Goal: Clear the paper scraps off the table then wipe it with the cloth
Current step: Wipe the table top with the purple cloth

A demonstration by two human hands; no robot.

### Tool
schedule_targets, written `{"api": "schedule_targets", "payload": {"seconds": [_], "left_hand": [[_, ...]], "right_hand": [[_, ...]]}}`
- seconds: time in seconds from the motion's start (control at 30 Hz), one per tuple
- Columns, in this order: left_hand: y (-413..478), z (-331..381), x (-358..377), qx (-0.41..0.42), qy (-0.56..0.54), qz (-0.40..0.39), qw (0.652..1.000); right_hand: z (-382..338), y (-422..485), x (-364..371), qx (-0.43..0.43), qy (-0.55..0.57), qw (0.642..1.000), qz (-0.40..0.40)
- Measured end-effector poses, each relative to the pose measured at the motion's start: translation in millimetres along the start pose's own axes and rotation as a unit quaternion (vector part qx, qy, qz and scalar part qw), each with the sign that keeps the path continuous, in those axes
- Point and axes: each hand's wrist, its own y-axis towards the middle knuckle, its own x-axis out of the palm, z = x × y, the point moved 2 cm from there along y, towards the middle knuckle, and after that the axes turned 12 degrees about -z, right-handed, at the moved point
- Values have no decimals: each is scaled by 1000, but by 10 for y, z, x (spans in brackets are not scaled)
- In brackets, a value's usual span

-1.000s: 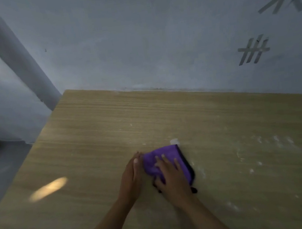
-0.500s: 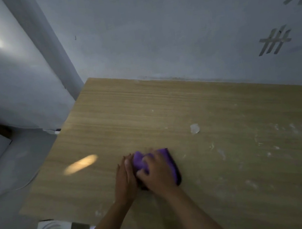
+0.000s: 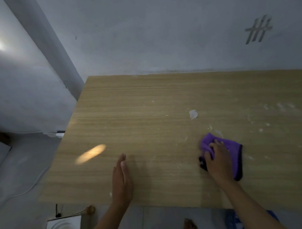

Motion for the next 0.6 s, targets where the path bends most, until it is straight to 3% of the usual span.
{"api": "schedule_targets", "payload": {"seconds": [0.07, 0.13, 0.2, 0.27, 0.37, 0.47, 0.6], "left_hand": [[-70, 23, -22, -6, -24, -2, 1000], [-129, 40, -29, -20, -54, 15, 998], [-157, 41, -41, -28, -78, 37, 996], [-152, 6, -52, -20, -76, 40, 996], [-120, -22, -53, -8, -38, 13, 999], [-132, 20, 5, 14, -3, -15, 1000], [-173, 77, 168, 30, 9, -50, 998]], "right_hand": [[-395, -164, 114, -46, 20, 999, 20], [-888, -454, 403, -155, 9, 988, 4], [-1239, -833, 826, -266, -54, 961, -55], [-1332, -1156, 1181, -313, -101, 938, -113], [-1038, -1281, 1196, -298, -75, 944, -124], [-523, -1139, 812, -241, -22, 967, -83], [242, -836, 161, -82, -6, 997, -11]]}}
